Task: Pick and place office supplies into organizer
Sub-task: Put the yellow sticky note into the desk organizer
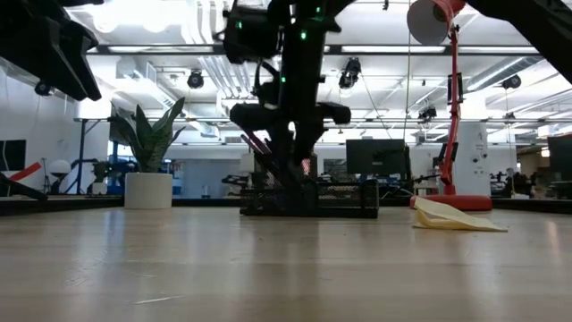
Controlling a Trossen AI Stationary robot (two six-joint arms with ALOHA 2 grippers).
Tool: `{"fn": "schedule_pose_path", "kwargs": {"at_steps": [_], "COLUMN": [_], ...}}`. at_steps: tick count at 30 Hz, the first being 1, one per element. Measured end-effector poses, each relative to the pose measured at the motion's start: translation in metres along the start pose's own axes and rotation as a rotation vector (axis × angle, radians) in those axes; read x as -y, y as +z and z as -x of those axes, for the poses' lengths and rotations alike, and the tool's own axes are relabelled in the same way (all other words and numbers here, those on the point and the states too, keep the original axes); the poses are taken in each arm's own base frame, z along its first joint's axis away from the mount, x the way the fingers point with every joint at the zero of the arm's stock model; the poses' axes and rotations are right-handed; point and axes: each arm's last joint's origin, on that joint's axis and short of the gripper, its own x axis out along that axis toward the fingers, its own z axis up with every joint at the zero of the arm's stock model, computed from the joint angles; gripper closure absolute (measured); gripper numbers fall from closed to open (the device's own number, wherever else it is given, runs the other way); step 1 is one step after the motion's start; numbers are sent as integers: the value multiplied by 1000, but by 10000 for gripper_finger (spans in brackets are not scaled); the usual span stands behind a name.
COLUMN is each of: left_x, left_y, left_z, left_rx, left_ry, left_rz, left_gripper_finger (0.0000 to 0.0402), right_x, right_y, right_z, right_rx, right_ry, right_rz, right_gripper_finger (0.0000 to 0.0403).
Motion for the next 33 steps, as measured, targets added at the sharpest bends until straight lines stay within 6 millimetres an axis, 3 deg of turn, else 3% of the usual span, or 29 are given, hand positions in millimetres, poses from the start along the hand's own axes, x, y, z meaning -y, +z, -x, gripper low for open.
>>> {"fn": "schedule_pose_path", "kwargs": {"at_steps": [4,9,13,17,21,26,29,33], "left_x": [0,0,0,3,6,9,8,12], "left_y": [1,7,12,16,18,17,13,7], "left_z": [1,-1,-3,-4,-5,-8,-11,-17], "left_rx": [0,-16,-6,20,5,-31,-53,-84], "left_ry": [-6,-49,-80,-117,-178,-222,-221,-295], "left_rz": [4,-12,-15,-2,26,76,112,163], "left_gripper_finger": [221,221,221,221,221,221,221,221], "right_x": [-11,-12,-19,-24,-14,32,60,85], "right_y": [-27,-84,-128,-157,-160,-135,-117,-106], "right_z": [27,60,90,105,97,85,88,89], "right_rx": [-31,-160,-235,-241,-319,-469,-519,-525], "right_ry": [-14,-151,-159,-144,-154,-161,13,273], "right_rz": [134,190,174,386,487,403,401,532], "right_gripper_finger": [256,254,253,250,250,250,250,250]}}
